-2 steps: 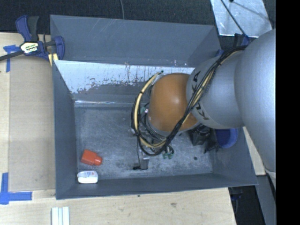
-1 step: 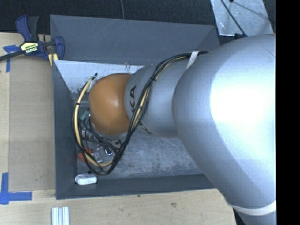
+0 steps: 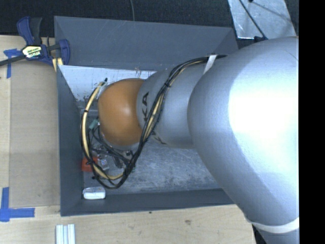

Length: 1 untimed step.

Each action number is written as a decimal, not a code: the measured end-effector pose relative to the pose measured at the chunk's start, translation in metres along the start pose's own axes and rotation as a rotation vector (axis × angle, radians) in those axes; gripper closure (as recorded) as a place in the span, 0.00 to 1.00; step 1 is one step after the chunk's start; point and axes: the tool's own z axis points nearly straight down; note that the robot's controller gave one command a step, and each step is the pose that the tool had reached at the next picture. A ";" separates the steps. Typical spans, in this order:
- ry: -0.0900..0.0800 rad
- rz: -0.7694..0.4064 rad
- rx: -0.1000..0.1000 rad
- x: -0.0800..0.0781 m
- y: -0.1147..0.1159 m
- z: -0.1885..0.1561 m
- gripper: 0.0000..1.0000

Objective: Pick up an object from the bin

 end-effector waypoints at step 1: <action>-0.005 0.022 0.001 0.022 -0.022 -0.116 1.00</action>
Offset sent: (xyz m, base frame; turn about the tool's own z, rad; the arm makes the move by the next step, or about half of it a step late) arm -0.0180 -0.0268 0.1110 0.0202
